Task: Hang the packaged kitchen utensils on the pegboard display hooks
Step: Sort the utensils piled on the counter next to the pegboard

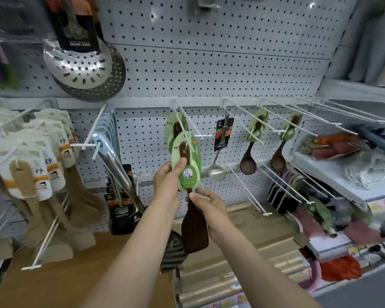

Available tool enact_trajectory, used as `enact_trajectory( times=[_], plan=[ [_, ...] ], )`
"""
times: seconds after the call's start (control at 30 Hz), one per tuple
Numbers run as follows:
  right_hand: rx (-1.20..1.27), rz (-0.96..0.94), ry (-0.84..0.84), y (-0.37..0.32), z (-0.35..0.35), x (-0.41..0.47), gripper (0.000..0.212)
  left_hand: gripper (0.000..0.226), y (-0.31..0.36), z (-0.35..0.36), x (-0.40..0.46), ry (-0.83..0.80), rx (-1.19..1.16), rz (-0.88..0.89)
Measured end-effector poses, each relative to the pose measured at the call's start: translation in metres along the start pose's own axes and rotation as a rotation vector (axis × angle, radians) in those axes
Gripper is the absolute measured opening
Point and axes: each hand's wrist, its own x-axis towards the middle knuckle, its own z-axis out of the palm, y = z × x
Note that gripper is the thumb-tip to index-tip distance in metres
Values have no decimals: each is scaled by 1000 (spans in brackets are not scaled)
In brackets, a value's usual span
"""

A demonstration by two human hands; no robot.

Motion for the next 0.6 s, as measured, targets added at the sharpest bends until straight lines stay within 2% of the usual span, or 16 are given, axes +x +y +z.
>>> enact_trajectory(
  times=[0.4,0.6],
  plan=[
    [-35,-4,13,-6,8,15,38,10,14,7,10,39,40,-13],
    [-94,-17,80,-13,0,0,38,11,17,15,4,54,69,-53]
  ],
)
